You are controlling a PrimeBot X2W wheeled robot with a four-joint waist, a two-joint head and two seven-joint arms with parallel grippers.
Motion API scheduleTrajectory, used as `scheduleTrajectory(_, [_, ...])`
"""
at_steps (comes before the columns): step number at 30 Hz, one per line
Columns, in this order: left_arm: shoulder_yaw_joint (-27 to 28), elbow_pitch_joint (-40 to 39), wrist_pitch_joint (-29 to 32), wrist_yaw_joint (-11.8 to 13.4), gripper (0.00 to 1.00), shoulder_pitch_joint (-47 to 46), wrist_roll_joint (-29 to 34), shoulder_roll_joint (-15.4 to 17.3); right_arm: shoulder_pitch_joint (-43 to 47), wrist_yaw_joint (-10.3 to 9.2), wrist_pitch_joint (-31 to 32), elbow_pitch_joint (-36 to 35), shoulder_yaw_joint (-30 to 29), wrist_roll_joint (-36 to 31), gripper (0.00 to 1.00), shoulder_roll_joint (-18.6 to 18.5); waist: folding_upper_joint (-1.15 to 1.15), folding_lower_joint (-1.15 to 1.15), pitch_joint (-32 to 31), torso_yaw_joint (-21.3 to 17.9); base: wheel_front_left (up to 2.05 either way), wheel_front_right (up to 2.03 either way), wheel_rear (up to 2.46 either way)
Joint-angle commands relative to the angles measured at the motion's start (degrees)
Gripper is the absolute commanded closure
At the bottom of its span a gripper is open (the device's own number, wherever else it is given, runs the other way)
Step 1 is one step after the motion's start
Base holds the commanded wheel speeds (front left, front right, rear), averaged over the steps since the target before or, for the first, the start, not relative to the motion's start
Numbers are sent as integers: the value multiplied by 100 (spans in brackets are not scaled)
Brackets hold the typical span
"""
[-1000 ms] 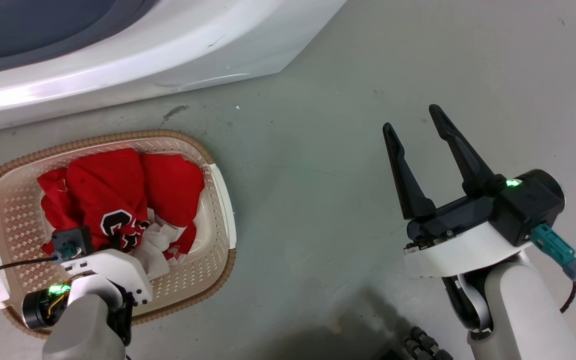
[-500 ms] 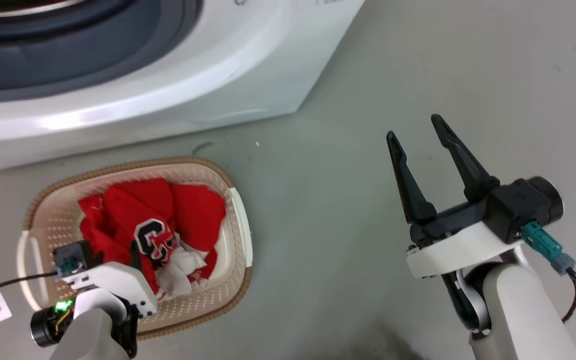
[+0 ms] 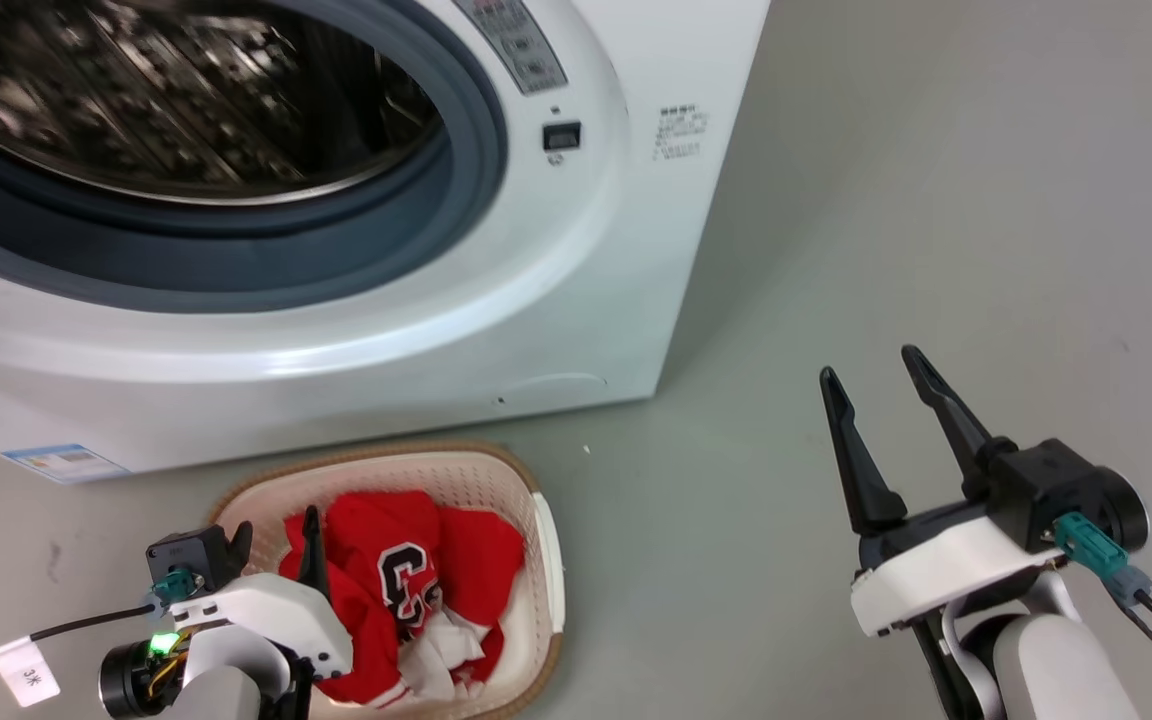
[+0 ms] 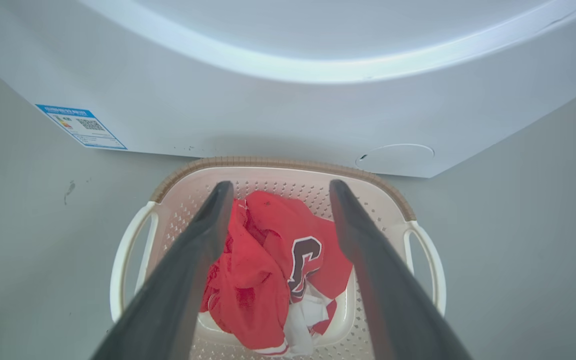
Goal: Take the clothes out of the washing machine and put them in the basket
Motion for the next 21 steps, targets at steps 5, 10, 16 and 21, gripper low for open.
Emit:
scheduleTrajectory(5, [98, -668, -15, -70, 0, 237, 119, -84, 249, -4, 121, -111, -72, -55, 0, 8, 0, 1, -565, 319, 0, 0, 0])
scheduleTrajectory(10, [146, -1527, -15, -81, 0, 414, 316, -123, 444, -4, 180, -202, -141, -44, 0, 8, 0, 1, -825, 439, 0, 0, 0])
scheduleTrajectory(16, [-65, -2564, -15, -12, 0, 761, 779, -123, 763, -4, 257, -243, -295, -78, 0, 9, 0, 1, -1195, 576, 0, 0, 0])
scheduleTrajectory(21, [-163, -3185, -15, 12, 0, 1110, 912, -154, 1042, -4, 339, -286, -403, -109, 0, 8, 0, 1, -1477, 637, 0, 0, 0])
